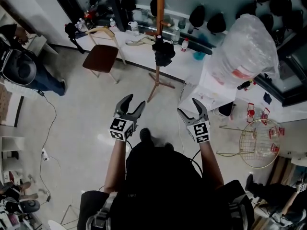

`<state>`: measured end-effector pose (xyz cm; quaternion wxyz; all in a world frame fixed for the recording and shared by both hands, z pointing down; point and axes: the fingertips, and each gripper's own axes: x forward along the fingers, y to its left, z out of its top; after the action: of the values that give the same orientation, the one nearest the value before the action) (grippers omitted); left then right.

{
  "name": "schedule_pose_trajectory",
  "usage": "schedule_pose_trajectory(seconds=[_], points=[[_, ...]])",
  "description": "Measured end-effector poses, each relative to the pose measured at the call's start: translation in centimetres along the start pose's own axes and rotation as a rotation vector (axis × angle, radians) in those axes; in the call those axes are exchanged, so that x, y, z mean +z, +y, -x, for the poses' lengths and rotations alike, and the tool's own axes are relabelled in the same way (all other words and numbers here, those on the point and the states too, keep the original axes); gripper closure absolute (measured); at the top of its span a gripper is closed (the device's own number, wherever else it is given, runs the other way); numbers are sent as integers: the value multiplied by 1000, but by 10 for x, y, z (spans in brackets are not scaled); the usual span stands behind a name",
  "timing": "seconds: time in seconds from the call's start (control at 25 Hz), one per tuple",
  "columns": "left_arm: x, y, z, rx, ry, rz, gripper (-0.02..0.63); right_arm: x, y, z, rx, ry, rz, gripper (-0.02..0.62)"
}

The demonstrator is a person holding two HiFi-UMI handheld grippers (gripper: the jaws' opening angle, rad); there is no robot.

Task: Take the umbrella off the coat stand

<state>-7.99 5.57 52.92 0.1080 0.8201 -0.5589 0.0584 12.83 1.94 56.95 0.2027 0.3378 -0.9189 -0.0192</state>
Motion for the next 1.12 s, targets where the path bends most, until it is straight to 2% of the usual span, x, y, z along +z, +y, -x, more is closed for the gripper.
schedule_pose_trajectory(seconds=[0.52, 0.76, 1.12], points=[[5, 67, -24, -49, 14, 10, 344, 20, 2, -56, -61, 16, -18, 249], [4, 79, -29, -91, 21, 5, 344, 22, 7, -73, -84, 24, -36, 249], [0, 107, -25, -109, 31, 2, 344, 32, 25, -100, -91, 16, -36, 249]])
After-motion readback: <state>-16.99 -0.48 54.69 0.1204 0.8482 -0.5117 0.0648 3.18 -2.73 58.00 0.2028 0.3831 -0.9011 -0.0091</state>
